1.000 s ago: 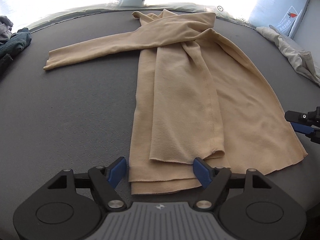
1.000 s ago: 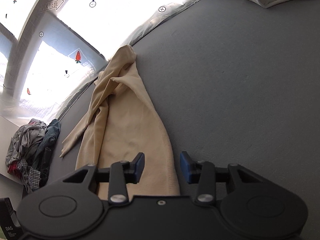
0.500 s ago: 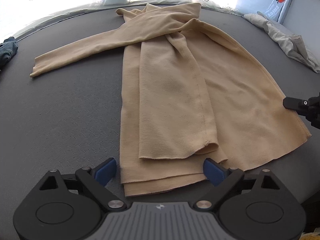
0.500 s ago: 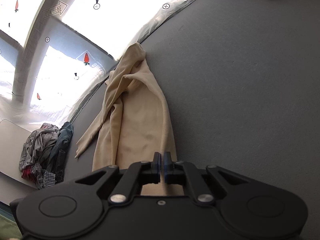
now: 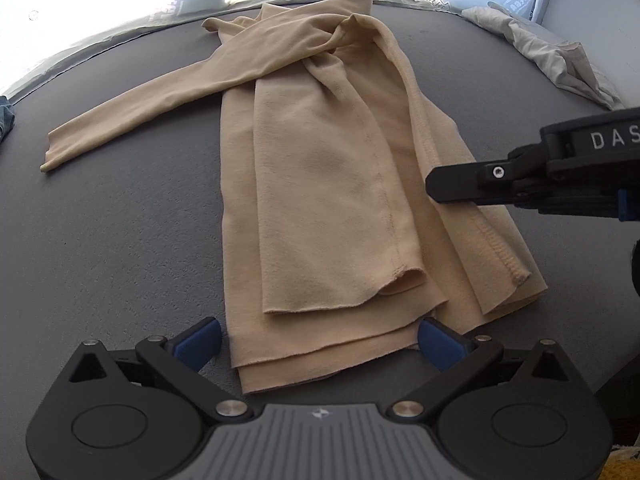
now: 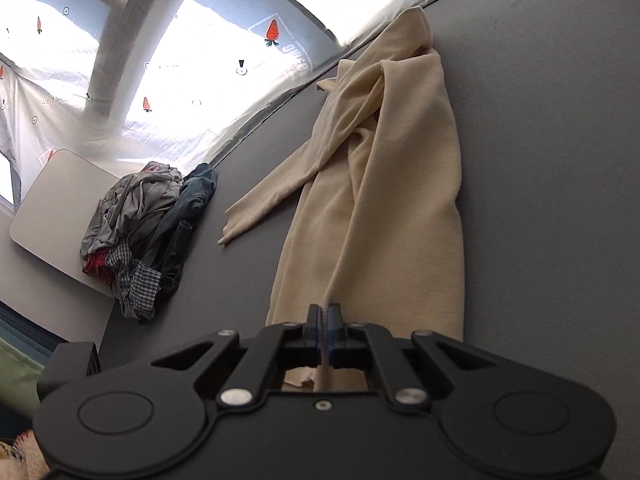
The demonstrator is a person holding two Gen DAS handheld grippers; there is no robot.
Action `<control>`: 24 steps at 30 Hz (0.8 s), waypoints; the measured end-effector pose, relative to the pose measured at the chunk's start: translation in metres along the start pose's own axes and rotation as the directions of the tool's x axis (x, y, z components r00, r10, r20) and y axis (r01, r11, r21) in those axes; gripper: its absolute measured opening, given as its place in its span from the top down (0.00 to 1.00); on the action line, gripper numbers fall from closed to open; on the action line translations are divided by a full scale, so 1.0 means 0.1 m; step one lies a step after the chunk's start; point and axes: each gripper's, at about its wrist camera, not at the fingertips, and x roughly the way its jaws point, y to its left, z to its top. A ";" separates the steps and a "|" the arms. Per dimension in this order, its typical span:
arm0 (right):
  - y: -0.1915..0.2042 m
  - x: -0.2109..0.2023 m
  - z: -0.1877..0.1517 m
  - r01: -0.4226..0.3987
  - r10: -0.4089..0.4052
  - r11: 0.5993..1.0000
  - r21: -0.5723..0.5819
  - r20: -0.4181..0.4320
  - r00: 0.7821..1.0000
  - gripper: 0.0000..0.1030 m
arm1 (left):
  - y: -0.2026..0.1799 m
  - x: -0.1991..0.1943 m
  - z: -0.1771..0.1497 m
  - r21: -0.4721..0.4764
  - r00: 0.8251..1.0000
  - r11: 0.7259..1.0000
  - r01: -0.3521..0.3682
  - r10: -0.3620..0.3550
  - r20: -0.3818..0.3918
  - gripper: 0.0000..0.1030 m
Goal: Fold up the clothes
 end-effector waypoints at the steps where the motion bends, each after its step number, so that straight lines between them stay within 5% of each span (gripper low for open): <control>1: -0.04 0.06 -0.02 0.007 -0.006 1.000 0.023 -0.016 1.000 0.97 | 0.00 0.00 0.00 0.003 1.000 1.000 0.001 -0.001 0.000 0.00; 9: -0.24 0.08 -0.09 0.005 0.002 0.990 0.139 -0.048 0.999 0.94 | 0.02 -0.04 -0.01 0.000 1.000 1.000 0.019 -0.019 0.006 0.00; 16: -0.10 -0.06 -0.03 0.036 -0.028 0.993 0.110 -0.067 0.997 0.67 | 0.31 -0.23 0.04 -0.140 0.996 0.986 0.091 -0.088 0.021 0.04; 20: -0.13 -0.20 0.08 0.040 -0.041 0.990 0.133 0.005 0.999 0.66 | 0.55 -0.43 0.10 -0.212 0.993 0.977 0.036 -0.012 0.113 0.04; 24: -0.20 -0.30 0.28 0.062 -0.078 0.986 0.154 0.097 0.992 0.65 | 0.99 -0.47 0.20 -0.392 0.987 0.920 -0.025 0.084 0.135 0.04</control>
